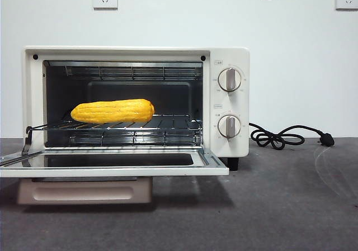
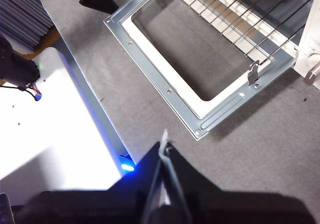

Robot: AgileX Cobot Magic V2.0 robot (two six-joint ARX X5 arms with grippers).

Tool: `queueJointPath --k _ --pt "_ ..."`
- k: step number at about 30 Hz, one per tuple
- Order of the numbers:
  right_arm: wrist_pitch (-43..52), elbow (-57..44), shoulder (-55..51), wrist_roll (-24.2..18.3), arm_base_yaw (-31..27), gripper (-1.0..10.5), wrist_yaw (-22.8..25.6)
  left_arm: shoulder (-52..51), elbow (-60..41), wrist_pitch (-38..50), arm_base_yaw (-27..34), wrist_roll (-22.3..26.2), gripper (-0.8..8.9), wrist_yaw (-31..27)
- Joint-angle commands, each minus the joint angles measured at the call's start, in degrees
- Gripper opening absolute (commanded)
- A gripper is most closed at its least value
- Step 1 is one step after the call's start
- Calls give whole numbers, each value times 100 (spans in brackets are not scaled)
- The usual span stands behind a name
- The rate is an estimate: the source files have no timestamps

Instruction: Take the corn from the table,put the corn in the oven

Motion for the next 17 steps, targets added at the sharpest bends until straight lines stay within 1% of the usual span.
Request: queueJointPath --k 1,10,13,17 --pt "13 -2 35 -59 -4 -8 -13 26 -26 -20 -120 -33 -8 -111" --pt "-17 -2 35 -55 -4 -8 -13 28 -26 -118 -177 81 -8 -92" --pt "-31 -2 35 -55 -4 -8 -13 28 -26 -127 -175 101 -8 90" --pt "-57 -2 35 -57 -4 -8 -13 28 -26 -122 -175 142 -8 483"
